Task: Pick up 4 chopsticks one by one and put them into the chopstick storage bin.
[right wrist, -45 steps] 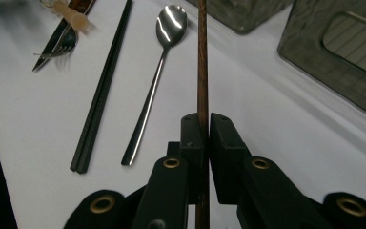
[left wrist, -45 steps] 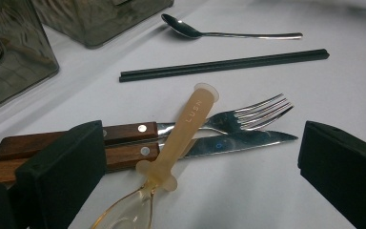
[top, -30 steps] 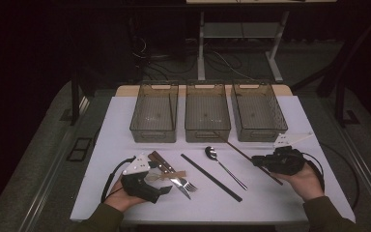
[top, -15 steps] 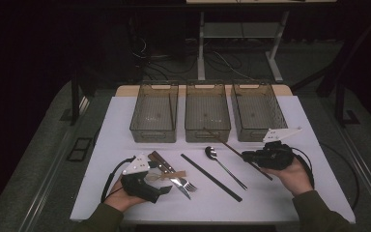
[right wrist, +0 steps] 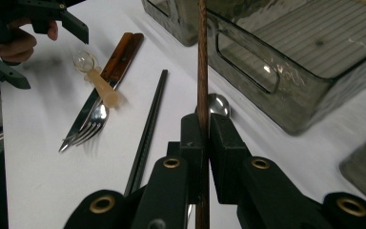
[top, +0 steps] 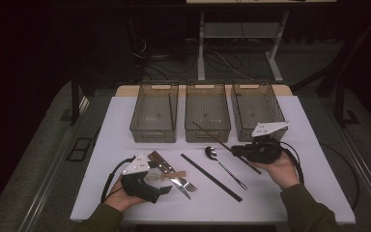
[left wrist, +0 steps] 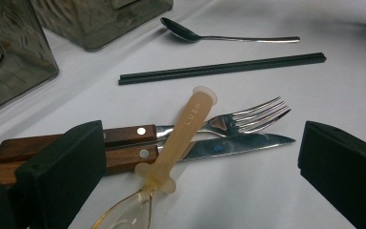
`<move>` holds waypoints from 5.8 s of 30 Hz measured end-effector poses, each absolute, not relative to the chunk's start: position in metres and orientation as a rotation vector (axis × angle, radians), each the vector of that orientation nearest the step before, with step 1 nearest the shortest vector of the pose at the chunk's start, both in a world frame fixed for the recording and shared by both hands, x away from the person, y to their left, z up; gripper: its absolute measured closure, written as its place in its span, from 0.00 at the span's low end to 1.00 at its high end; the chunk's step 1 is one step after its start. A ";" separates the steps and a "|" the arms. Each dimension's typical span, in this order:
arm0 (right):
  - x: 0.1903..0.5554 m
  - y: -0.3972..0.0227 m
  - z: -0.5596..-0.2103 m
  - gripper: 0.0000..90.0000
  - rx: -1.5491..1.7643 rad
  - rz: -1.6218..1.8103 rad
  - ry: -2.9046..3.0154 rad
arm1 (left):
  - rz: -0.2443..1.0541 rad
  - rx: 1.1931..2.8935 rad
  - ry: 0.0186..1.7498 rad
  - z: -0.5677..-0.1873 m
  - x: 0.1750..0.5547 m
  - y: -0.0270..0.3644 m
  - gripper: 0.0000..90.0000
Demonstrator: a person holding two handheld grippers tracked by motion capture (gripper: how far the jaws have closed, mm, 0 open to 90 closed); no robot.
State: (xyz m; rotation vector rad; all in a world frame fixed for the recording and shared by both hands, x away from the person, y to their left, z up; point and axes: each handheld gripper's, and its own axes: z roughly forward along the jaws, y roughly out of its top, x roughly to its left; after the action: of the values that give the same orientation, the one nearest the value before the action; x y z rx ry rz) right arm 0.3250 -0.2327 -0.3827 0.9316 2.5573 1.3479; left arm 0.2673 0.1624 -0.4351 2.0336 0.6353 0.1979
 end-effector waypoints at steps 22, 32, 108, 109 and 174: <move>0.343 -0.184 -0.377 0.93 0.884 1.380 2.570 | 0.201 2.021 0.642 -0.435 0.267 0.163 0.01; 0.360 -0.158 -0.370 0.94 0.919 1.395 2.525 | 0.202 2.022 0.642 -0.434 0.268 0.164 0.02; 0.476 0.014 -0.378 0.53 1.168 1.286 2.452 | 0.202 2.003 0.641 -0.431 0.271 0.166 0.00; 0.475 0.012 -0.376 0.50 1.160 1.295 2.451 | 0.202 2.003 0.641 -0.431 0.271 0.165 0.00; 0.356 -0.167 -0.375 0.25 0.914 1.428 2.489 | 0.190 1.998 0.644 -0.432 0.270 0.166 0.00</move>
State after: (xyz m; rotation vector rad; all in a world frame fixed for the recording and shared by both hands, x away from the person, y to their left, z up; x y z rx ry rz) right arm 0.3564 -0.1665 -0.3747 0.9139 2.4890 1.4279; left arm 0.2702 0.1665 -0.4318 1.9984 0.6442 0.1903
